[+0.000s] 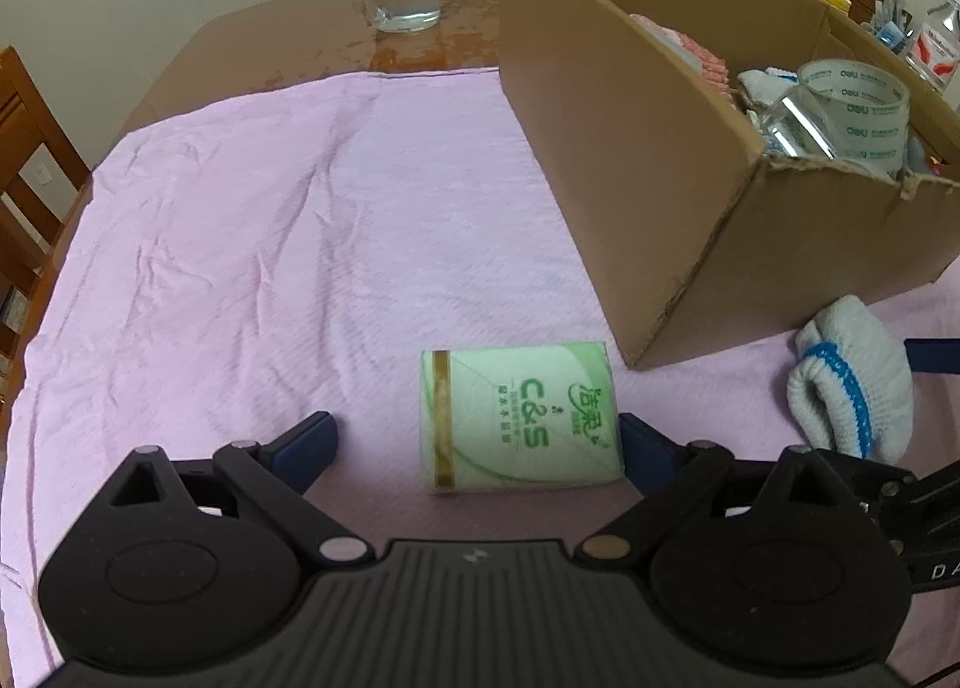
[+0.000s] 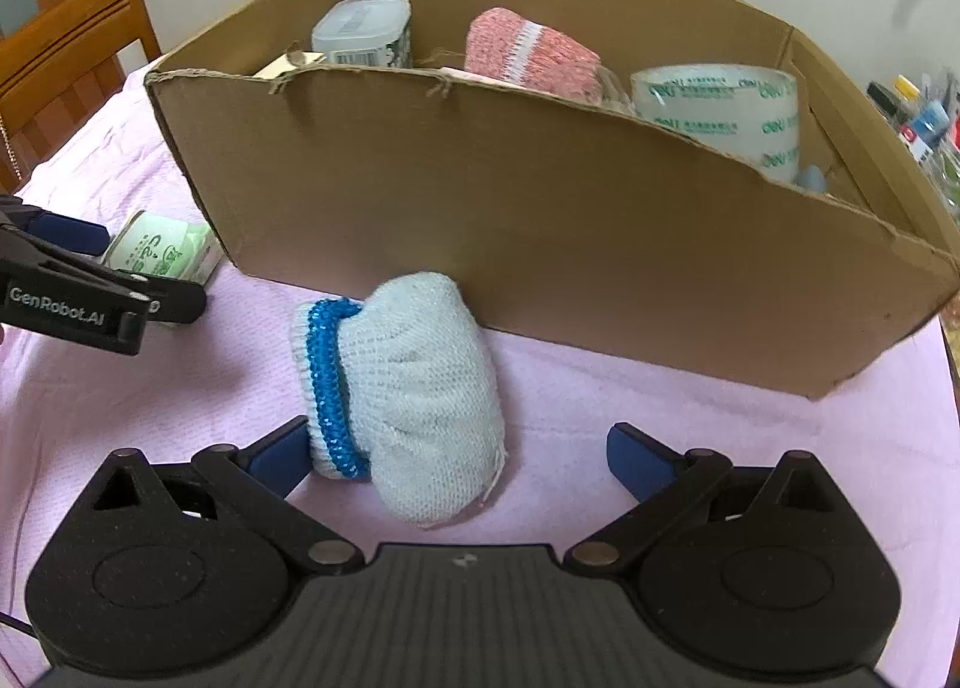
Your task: Organize objects
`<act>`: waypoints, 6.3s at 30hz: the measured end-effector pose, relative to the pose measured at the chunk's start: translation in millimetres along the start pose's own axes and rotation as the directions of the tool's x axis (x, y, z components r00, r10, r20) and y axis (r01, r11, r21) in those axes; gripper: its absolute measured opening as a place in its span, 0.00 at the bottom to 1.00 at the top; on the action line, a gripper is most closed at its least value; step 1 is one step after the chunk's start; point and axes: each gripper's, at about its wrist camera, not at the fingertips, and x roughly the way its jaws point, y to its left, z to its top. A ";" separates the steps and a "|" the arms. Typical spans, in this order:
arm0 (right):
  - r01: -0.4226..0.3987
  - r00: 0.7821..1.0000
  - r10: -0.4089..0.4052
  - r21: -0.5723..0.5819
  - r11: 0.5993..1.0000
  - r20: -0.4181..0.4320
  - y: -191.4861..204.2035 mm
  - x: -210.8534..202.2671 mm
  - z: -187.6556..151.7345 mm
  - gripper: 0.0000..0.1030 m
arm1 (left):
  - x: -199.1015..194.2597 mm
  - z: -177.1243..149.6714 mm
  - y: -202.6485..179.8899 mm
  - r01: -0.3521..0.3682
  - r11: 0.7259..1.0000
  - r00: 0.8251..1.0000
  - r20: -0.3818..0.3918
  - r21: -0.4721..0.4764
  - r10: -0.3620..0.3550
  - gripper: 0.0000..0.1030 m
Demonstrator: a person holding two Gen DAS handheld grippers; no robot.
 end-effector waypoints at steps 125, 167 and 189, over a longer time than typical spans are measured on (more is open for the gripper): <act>0.140 0.989 -0.145 0.209 0.968 0.005 -76.7 -130.3 57.7 1.00 | -129.9 66.9 -90.1 -0.085 0.993 0.988 0.118 -0.085 0.095 0.99; 0.116 0.993 -0.121 0.188 0.975 0.015 -92.7 -134.8 96.2 1.00 | -129.5 100.8 -90.3 -0.082 0.989 0.991 0.098 -0.122 0.094 0.99; 0.116 0.993 -0.120 0.190 0.975 0.012 -94.7 -132.6 94.1 1.00 | -127.2 101.3 -95.2 -0.075 0.990 0.992 0.095 -0.120 0.087 0.99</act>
